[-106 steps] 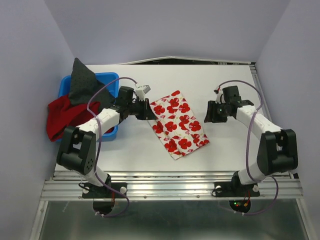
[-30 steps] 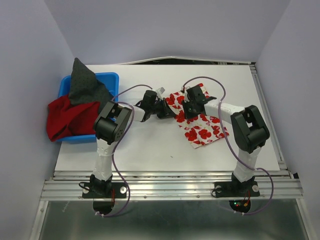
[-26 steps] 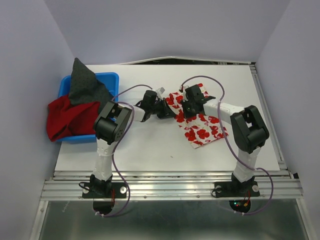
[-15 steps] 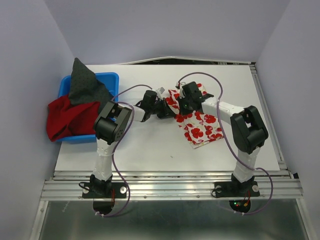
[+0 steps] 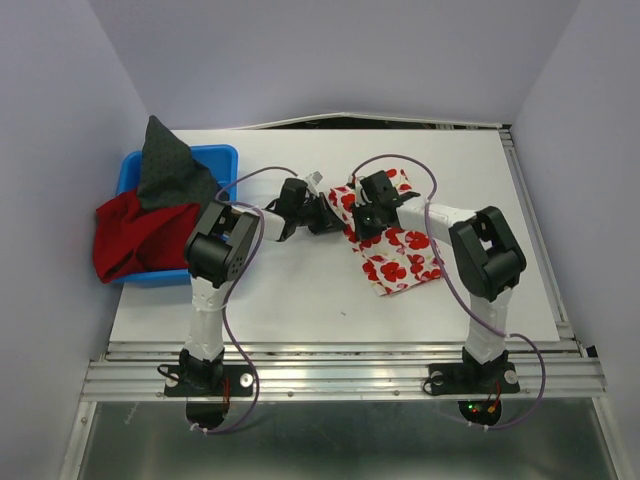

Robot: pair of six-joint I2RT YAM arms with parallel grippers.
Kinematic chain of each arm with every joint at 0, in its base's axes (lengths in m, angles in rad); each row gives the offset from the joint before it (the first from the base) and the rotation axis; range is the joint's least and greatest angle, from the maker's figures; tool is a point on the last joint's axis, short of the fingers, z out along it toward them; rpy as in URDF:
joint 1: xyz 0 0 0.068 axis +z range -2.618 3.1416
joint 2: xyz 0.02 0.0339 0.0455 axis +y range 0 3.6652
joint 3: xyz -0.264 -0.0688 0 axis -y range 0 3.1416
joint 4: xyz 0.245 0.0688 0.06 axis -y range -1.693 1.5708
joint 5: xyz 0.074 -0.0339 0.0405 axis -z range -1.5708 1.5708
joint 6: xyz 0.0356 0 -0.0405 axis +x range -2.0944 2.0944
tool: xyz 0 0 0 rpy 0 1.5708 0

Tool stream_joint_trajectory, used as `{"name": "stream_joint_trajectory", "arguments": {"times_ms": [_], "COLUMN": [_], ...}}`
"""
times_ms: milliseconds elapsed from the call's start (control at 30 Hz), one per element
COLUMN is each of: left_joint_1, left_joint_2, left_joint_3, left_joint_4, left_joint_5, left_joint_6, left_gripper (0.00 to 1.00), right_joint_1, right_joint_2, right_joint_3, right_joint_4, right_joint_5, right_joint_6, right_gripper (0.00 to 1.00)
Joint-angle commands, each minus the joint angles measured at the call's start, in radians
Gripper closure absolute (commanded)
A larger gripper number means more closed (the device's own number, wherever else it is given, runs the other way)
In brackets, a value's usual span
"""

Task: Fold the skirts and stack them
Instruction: Fold the skirt

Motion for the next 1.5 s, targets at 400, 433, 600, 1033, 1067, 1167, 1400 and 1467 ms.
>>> {"name": "stream_joint_trajectory", "arguments": {"times_ms": [400,433,600,1033,1067,1167,1400,1467], "left_joint_1": [0.030,0.029,0.018,0.000,0.000,0.004,0.009,0.009], "left_joint_2": [-0.162,-0.154,-0.153,-0.072,-0.062,-0.041,-0.022,-0.022], "left_joint_3": [-0.110,-0.107,-0.104,-0.079,-0.074,-0.084,-0.082,-0.078], "left_joint_4": [-0.081,-0.081,-0.029,0.048,0.007,-0.021,-0.031,-0.029], "left_joint_5": [0.007,0.007,0.047,0.058,0.046,0.010,-0.005,-0.005], "left_joint_6": [0.083,0.086,0.071,-0.001,0.007,0.017,0.016,0.016], "left_gripper": [1.00,1.00,1.00,1.00,1.00,1.00,1.00,1.00], "right_joint_1": [0.009,0.009,0.009,0.009,0.009,0.009,0.009,0.009], "right_joint_2": [0.070,0.066,0.061,0.058,0.053,0.029,0.029,0.047], "right_joint_3": [0.048,0.054,0.074,0.074,0.080,0.097,0.095,0.103], "right_joint_4": [-0.005,-0.008,-0.025,-0.031,-0.035,-0.038,-0.034,-0.032], "right_joint_5": [0.015,0.011,-0.012,-0.028,-0.028,-0.064,-0.170,-0.176], "right_joint_6": [0.071,0.071,0.070,0.076,0.079,0.081,0.156,0.169], "right_gripper": [0.99,0.99,0.99,0.99,0.99,0.99,0.99,0.99]}}
